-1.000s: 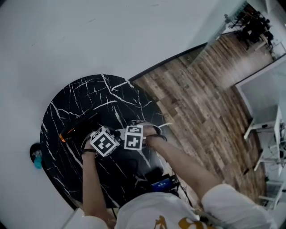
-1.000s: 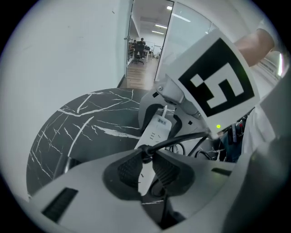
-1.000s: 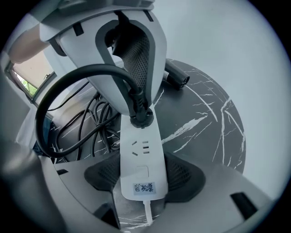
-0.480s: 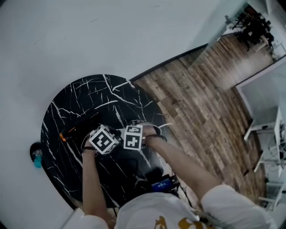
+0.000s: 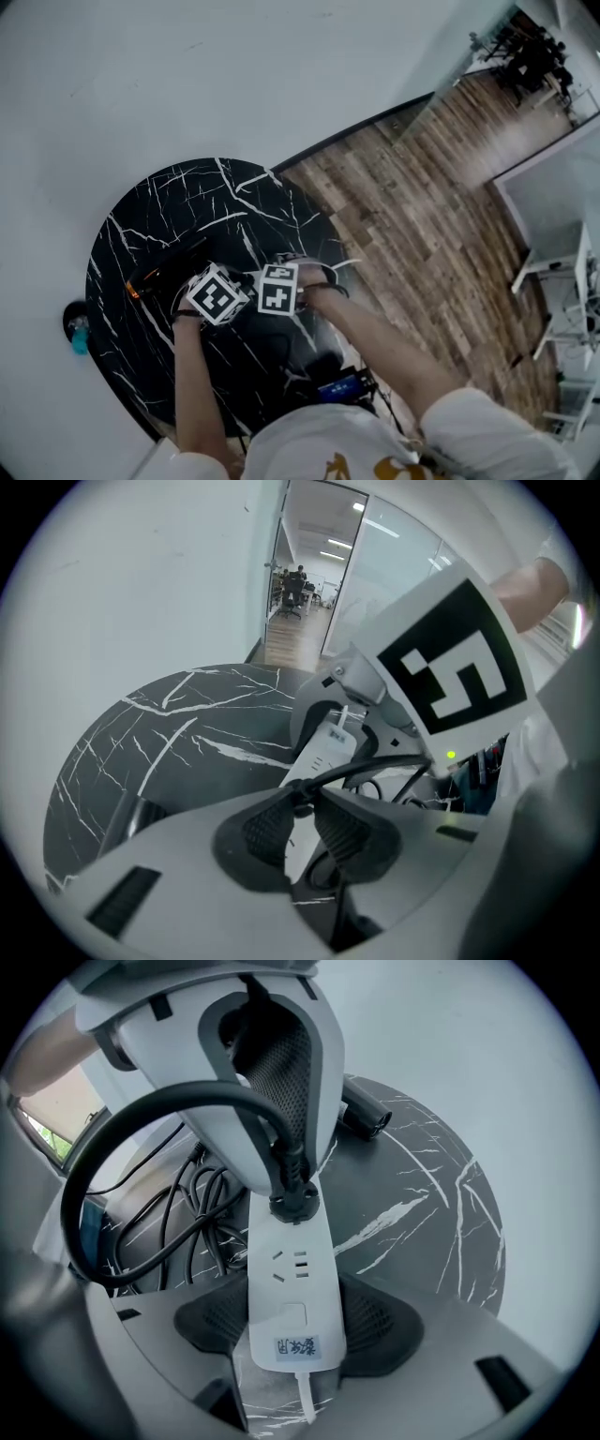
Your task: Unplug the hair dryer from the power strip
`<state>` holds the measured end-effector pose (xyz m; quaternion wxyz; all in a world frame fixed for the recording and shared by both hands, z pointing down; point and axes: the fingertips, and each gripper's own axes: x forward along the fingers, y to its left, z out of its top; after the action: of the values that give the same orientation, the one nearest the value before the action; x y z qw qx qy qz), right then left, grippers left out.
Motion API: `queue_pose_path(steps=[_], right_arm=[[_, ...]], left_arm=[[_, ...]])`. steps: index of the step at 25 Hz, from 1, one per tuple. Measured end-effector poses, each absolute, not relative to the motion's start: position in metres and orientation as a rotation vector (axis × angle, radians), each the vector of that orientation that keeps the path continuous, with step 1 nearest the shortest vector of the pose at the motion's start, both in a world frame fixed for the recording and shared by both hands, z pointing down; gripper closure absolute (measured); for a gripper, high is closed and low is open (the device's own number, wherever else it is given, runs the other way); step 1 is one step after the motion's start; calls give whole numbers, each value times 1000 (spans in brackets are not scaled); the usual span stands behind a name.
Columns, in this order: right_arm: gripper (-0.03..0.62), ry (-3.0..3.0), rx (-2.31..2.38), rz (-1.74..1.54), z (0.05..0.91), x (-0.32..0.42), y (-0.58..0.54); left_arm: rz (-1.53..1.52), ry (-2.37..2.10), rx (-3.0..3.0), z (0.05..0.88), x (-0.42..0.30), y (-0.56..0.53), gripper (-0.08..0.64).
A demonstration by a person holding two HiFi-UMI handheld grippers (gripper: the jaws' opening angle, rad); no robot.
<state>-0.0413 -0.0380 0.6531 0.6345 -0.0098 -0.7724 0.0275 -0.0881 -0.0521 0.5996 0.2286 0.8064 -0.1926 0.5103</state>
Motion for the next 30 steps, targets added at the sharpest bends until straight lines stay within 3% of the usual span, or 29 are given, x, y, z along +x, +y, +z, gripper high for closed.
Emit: queue_pose_path(steps=[30], right_arm=[[321, -1806, -16, 70, 653, -42, -38]], left_arm=[[1418, -492, 2226, 591, -89, -49, 505]])
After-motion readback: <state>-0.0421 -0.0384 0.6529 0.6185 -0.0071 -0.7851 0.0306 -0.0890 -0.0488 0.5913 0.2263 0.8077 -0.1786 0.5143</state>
